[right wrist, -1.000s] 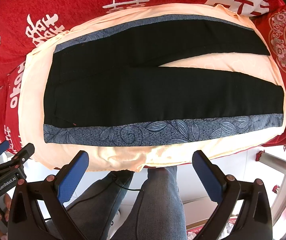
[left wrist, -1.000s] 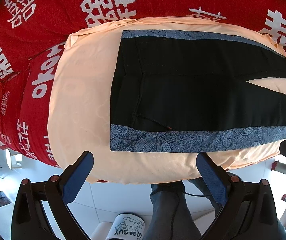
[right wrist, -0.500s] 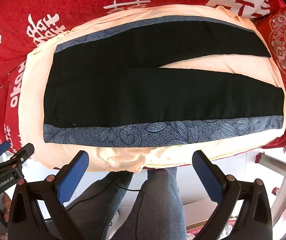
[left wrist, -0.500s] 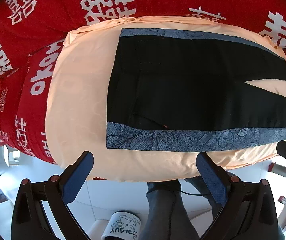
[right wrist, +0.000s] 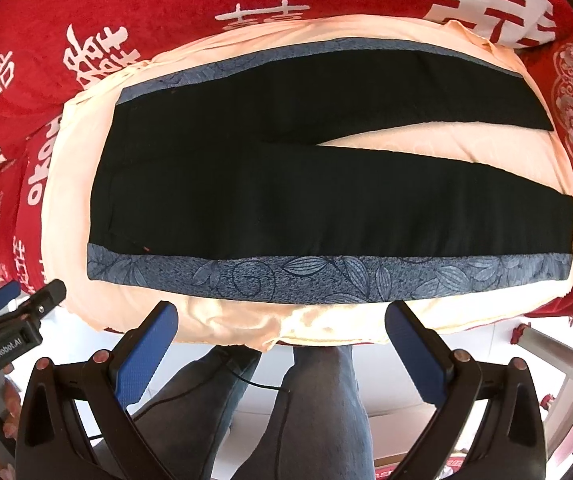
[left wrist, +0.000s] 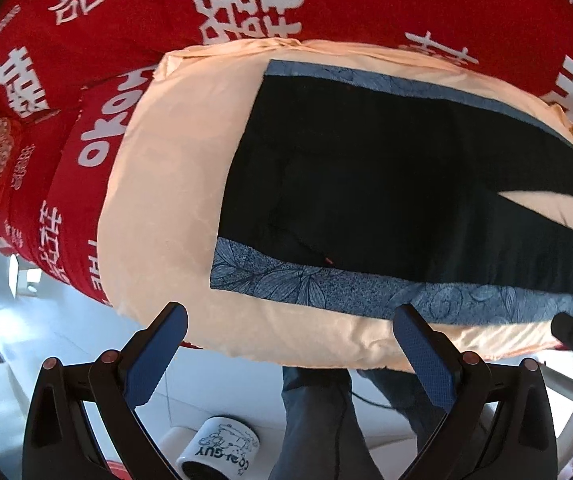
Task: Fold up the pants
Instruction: 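Lower both grippers to the patterned cuff edge and close on it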
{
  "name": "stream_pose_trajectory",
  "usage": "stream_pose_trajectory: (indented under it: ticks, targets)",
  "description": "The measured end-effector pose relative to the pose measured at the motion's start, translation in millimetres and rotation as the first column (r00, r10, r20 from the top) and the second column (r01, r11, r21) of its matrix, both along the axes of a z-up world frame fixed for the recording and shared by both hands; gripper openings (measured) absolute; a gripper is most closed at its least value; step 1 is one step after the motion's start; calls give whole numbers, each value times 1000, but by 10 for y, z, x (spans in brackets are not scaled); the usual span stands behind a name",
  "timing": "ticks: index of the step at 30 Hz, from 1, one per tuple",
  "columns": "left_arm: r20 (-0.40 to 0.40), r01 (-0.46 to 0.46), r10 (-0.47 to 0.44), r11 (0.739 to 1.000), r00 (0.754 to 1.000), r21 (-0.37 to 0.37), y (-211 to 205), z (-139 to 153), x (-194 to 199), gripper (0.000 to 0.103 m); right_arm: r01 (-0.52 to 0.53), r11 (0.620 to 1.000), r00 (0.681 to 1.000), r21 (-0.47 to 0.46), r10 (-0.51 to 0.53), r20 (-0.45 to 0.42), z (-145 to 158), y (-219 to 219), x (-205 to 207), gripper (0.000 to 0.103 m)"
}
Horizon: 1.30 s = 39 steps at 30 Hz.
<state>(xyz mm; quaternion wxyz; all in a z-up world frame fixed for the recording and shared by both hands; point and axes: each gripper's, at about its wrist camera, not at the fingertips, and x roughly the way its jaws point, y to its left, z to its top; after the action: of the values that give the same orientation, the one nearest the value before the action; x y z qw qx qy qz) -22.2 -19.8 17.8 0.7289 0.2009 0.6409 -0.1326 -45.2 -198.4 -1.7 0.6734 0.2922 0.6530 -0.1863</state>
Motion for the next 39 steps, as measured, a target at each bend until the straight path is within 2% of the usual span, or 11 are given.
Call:
stream_pose_trajectory:
  ticks: [6,12,16,20,24,27,30,32,33,37,39]
  targets:
    - [-35,-41,40,999,999,-13,-40,-99,-74,103,-36,999,999,30,36,2,-93,-101,-43,103]
    - [-35,-52,51,999,998,-11,-1,-242,-62,103,-31,998,1000,61,31,8,-222,-180,-88,103]
    - [-62,-45,41,997,997,-69,74,-471,26,103,24,991,994,135,-37,99,-303,-219,-124,103]
    - [-80,-40,30,992,996,-121,178,-744,103,103,75,970,972,232,-123,202,-451,-210,-136,103]
    - [-110,-76,60,986,992,-150,353,-1012,187,103,107,932,934,347,-214,288,-714,-128,-134,103]
    - [-161,-117,88,977,983,-179,508,-1219,245,103,117,911,924,396,-246,292,-886,19,-104,103]
    - [-159,-152,119,965,980,-213,641,-1327,254,103,90,896,926,434,-236,295,-1048,238,-46,103]
    - [-151,-153,126,970,980,-187,700,-1387,239,103,74,886,927,459,-230,296,-1175,400,-10,103]
    - [-136,-152,129,973,982,-173,725,-1390,225,103,70,895,935,440,-212,283,-1248,495,17,103]
    - [-90,-116,105,983,990,-139,750,-1358,184,103,-10,972,984,236,-33,175,-1347,804,209,103]
    - [-92,-104,92,986,991,-133,726,-1358,172,103,-51,983,990,178,26,140,-1325,889,268,103]
